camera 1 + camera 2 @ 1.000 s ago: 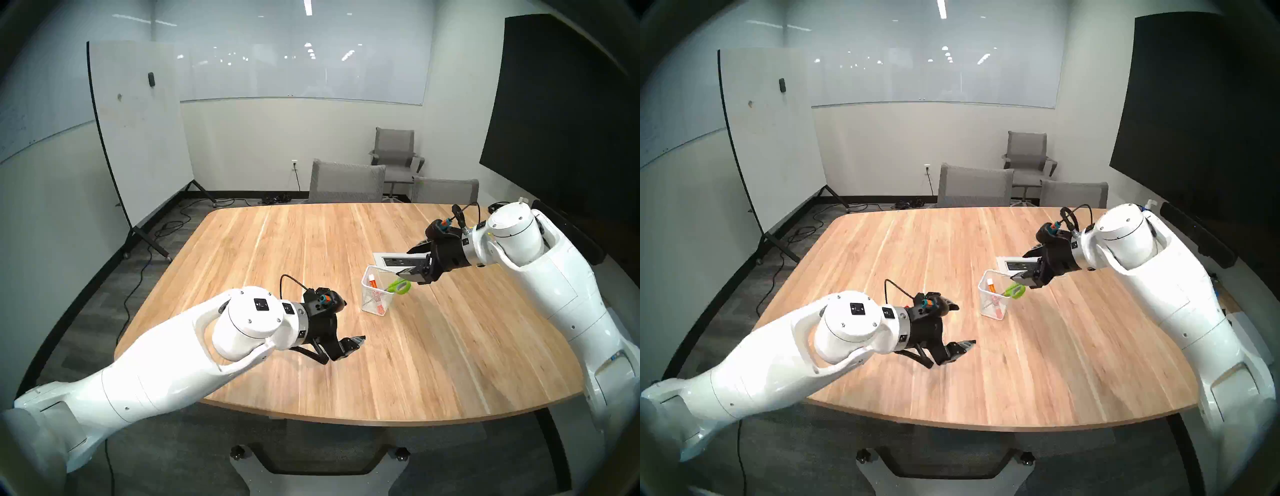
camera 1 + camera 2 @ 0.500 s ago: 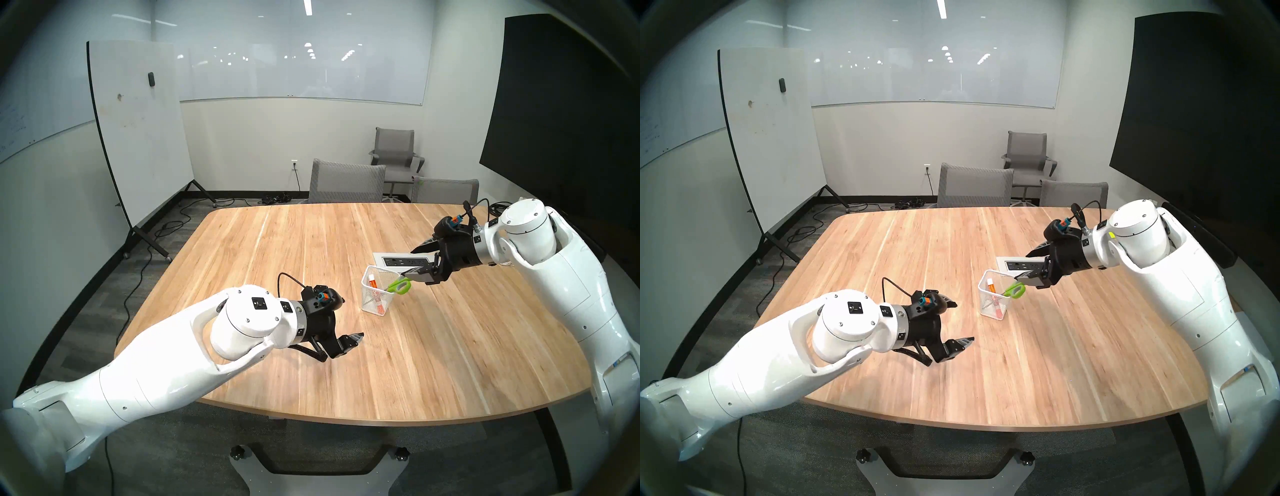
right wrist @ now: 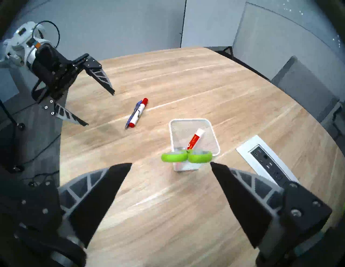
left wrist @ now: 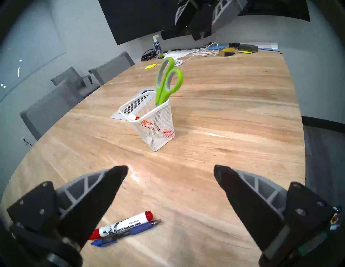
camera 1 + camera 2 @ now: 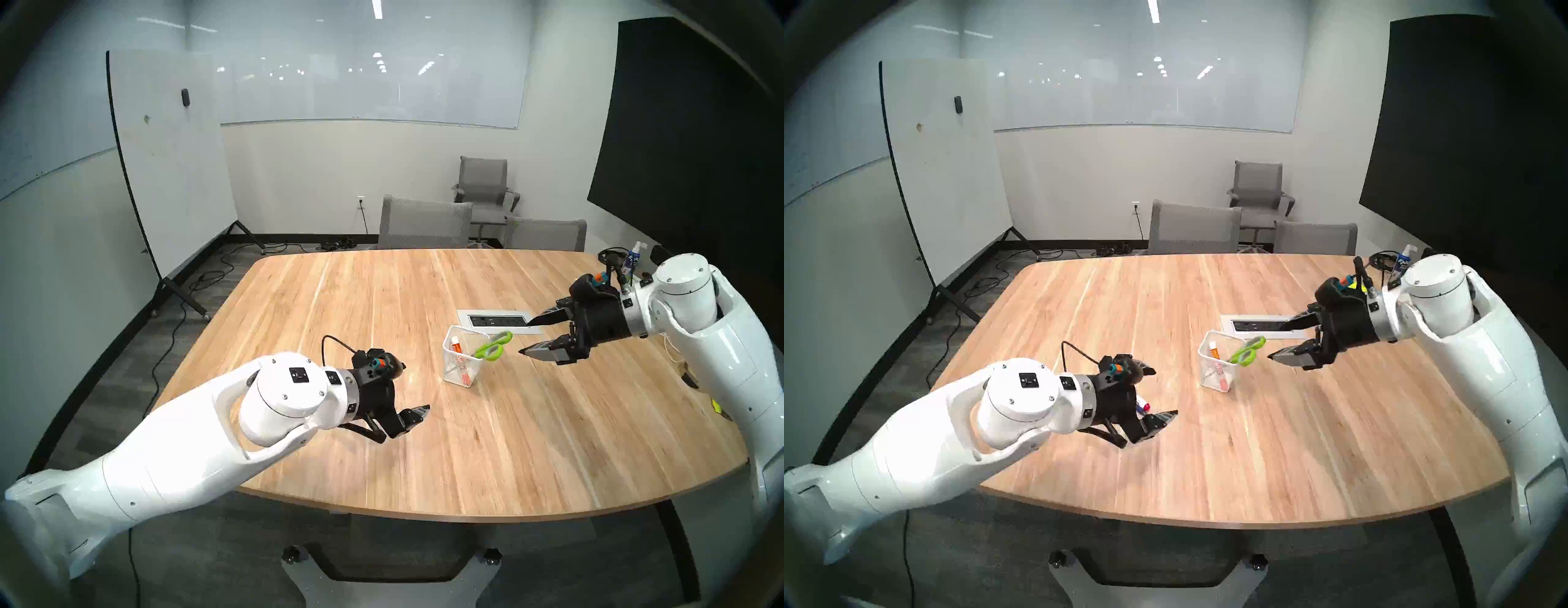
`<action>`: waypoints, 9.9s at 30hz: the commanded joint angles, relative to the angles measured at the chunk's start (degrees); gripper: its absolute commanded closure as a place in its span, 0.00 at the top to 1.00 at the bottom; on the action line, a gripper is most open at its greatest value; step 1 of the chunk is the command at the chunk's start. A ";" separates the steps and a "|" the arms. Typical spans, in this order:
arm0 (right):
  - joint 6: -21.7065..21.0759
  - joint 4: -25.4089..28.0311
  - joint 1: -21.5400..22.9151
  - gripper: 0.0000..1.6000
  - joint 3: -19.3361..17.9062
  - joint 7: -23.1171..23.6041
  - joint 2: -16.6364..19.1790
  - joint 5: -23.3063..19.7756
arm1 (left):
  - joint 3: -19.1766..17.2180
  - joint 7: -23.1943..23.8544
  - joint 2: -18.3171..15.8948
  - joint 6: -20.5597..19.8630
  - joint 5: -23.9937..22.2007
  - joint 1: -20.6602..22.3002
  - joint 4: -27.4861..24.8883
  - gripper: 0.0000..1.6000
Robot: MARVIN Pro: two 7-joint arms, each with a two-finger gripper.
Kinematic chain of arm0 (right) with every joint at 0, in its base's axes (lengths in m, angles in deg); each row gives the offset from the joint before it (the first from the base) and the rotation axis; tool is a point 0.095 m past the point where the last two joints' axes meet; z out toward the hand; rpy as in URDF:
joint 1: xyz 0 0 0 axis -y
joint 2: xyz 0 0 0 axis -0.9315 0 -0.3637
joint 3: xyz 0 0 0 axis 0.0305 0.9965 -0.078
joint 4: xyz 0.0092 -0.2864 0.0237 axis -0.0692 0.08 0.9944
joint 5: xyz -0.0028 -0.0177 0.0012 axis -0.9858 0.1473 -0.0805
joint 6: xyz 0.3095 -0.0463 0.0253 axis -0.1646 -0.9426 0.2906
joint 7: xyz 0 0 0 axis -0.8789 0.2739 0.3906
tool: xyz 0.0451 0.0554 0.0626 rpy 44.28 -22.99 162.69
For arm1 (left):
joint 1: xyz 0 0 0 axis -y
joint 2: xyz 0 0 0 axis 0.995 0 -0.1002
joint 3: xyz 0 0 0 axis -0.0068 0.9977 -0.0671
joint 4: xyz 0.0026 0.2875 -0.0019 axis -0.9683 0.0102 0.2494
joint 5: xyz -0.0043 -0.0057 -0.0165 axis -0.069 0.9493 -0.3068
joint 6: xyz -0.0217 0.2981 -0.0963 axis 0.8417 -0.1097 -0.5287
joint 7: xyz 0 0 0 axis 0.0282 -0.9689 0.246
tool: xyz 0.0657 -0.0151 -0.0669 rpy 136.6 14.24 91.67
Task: Place the pen, the marker, and the scissors into the pen holder
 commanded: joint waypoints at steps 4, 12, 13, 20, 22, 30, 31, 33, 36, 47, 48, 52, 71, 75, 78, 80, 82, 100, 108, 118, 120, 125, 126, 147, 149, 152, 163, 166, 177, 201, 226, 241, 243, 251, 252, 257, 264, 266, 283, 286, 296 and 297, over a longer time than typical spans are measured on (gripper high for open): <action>5.22 -2.79 -8.89 1.00 -7.06 5.61 6.32 -6.18 | -1.68 -4.25 0.58 -2.00 -0.19 -0.81 -0.86 1.00; 8.50 -3.65 -14.72 1.00 -11.16 6.64 6.01 -8.40 | -3.99 -9.14 -0.33 -1.70 -1.14 -3.67 -1.98 1.00; 8.86 -3.65 -15.33 1.00 -11.38 6.68 5.86 -8.52 | -4.48 -9.75 -0.68 -1.61 -1.38 -4.11 -2.35 1.00; 10.79 -2.99 -18.98 1.00 -12.74 5.77 4.14 -8.58 | -7.13 -12.35 -2.73 -0.87 -2.86 -6.21 -4.48 1.00; 11.32 -2.92 -19.67 1.00 -12.73 5.57 3.51 -8.60 | -7.69 -12.78 -3.32 -0.85 -3.12 -6.46 -5.00 1.00; 13.04 -2.81 -21.31 1.00 -12.53 4.01 1.40 -8.25 | -9.53 -14.03 -4.71 -0.94 -4.30 -7.40 -5.88 1.00; 13.19 -2.88 -21.29 1.00 -12.38 3.82 1.17 -8.16 | -9.75 -14.63 -4.66 -0.56 -4.25 -7.76 -5.88 1.00; 13.43 -3.00 -21.24 1.00 -12.17 3.66 0.89 -8.08 | -10.10 -14.75 -4.91 -0.11 -4.61 -8.09 -5.82 1.00; 13.66 -3.38 -21.08 1.00 -11.99 3.77 0.50 -8.27 | -10.75 -15.31 -5.10 -0.14 -5.16 -8.24 -5.74 1.00; 15.71 -5.31 -20.80 1.00 -10.78 4.18 -1.21 -7.96 | -13.08 -16.80 -6.96 0.09 -7.22 -9.97 -6.86 1.00; 15.95 -5.38 -20.85 1.00 -10.68 4.32 -1.24 -7.89 | -13.15 -16.93 -6.99 0.04 -7.33 -10.06 -6.95 1.00; 16.13 -5.43 -21.00 1.00 -10.74 4.44 -1.32 -7.99 | -13.53 -17.92 -6.95 -0.40 -7.76 -10.50 -7.13 1.00; 16.18 -5.62 -20.83 1.00 -10.92 4.95 -1.68 -7.58 | -15.14 -20.26 -8.99 0.19 -10.67 -12.81 -9.33 1.00; 16.17 -5.62 -20.82 1.00 -10.94 4.97 -1.70 -7.55 | -15.57 -20.55 -9.27 0.95 -11.17 -13.41 -9.24 1.00; 16.16 -5.63 -20.82 1.00 -10.96 5.00 -1.73 -7.52 | -16.14 -20.88 -9.54 1.33 -11.94 -13.96 -9.02 1.00; 16.16 -5.63 -20.82 1.00 -10.96 5.01 -1.73 -7.51 | -16.53 -20.81 -9.76 1.64 -12.42 -14.15 -8.60 1.00; 16.16 -5.63 -20.82 1.00 -10.97 5.02 -1.74 -7.49 | -16.86 -20.68 -9.96 1.76 -12.92 -14.15 -8.18 1.00; 16.14 -5.64 -20.80 1.00 -11.01 5.08 -1.80 -7.41 | -16.24 -15.30 -7.75 -1.34 -16.21 -8.06 -0.29 1.00; 16.17 -5.65 -20.79 1.00 -10.99 5.09 -1.80 -7.40 | -12.17 -5.79 -7.15 -3.09 -11.92 -2.65 4.56 1.00; 16.17 -5.66 -20.79 1.00 -10.99 5.10 -1.80 -7.38 | -8.98 0.41 -4.62 -3.00 -9.32 2.75 11.82 1.00; 16.17 -5.66 -20.79 1.00 -11.00 5.10 -1.80 -7.38 | -8.75 1.36 -4.14 -2.62 -9.08 3.41 13.10 1.00; 16.17 -5.65 -20.79 1.00 -11.00 5.09 -1.80 -7.38 | -8.15 2.55 -1.78 -2.13 -8.62 4.84 16.04 1.00; 16.17 -5.65 -20.79 1.00 -11.00 5.09 -1.80 -7.38 | -8.12 2.60 -1.30 -2.04 -8.56 5.00 16.42 1.00; 16.17 -5.65 -20.79 1.00 -11.00 5.10 -1.81 -7.37 | -6.05 1.29 10.21 -4.72 -8.69 9.02 26.44 1.00; 16.17 -5.66 -20.79 1.00 -11.00 5.10 -1.81 -7.37 | -5.81 1.17 10.97 -4.96 -8.71 9.45 27.12 1.00; 16.17 -5.66 -20.79 1.00 -11.00 5.10 -1.81 -7.37 | -5.41 1.18 11.98 -5.30 -8.72 10.14 28.21 1.00; 16.15 -5.65 -20.79 1.00 -11.01 5.09 -1.81 -7.37 | -4.68 1.36 14.31 -7.16 -9.59 11.45 30.75 1.00; 16.16 -5.65 -20.79 1.00 -11.01 5.10 -1.81 -7.37 | -5.42 -0.09 15.59 -9.44 -10.60 11.24 30.72 1.00; 16.15 -5.64 -20.80 1.00 -11.02 5.09 -1.81 -7.38 | -5.36 -2.74 17.23 -13.31 -11.42 11.49 29.52 1.00; 16.14 -5.64 -20.80 1.00 -11.02 5.09 -1.82 -7.38 | 1.60 10.92 8.02 -3.94 -4.12 14.29 32.69 1.00; 16.15 -5.65 -20.79 1.00 -11.02 5.09 -1.82 -7.37 | 3.49 19.56 9.78 6.06 0.88 18.53 40.48 1.00; 16.15 -5.64 -20.80 1.00 -11.02 5.09 -1.82 -7.37 | 5.98 27.27 12.89 12.66 4.18 22.09 49.39 1.00; 16.15 -5.65 -20.79 1.00 -11.02 5.10 -1.82 -7.37 | 6.21 27.94 13.38 13.27 4.56 22.60 50.58 1.00; 16.16 -5.65 -20.79 1.00 -11.01 5.10 -1.82 -7.36 | 6.97 29.87 15.26 15.10 5.93 24.12 53.98 1.00; 16.16 -5.65 -20.79 1.00 -11.01 5.10 -1.82 -7.36 | 7.03 30.04 15.50 15.32 6.08 24.20 54.25 1.00; 16.16 -5.65 -20.79 1.00 -11.02 5.10 -1.82 -7.36 | 7.15 30.60 16.23 15.85 6.61 24.34 54.95 1.00; 16.14 -5.64 -20.80 1.00 -11.02 5.09 -1.82 -7.37 | 7.16 31.23 17.19 15.88 7.36 24.45 55.74 1.00; 16.14 -5.64 -20.80 1.00 -11.03 5.09 -1.82 -7.37 | 7.12 31.31 17.48 15.54 7.56 24.45 55.89 1.00; 16.11 -5.62 -20.82 1.00 -11.05 5.07 -1.82 -7.39 | 5.86 29.32 17.22 12.94 6.30 22.60 55.82 1.00; 16.11 -5.62 -20.82 1.00 -11.05 5.07 -1.82 -7.39 | 5.69 29.11 17.04 12.94 5.99 22.27 55.83 1.00; 16.11 -5.62 -20.82 1.00 -11.05 5.07 -1.82 -7.39 | 5.70 28.76 17.06 13.07 5.46 21.85 56.09 0.64; 16.11 -5.62 -20.82 1.00 -11.05 5.07 -1.82 -7.39 | 5.74 28.74 17.07 13.12 5.43 21.84 56.13 0.60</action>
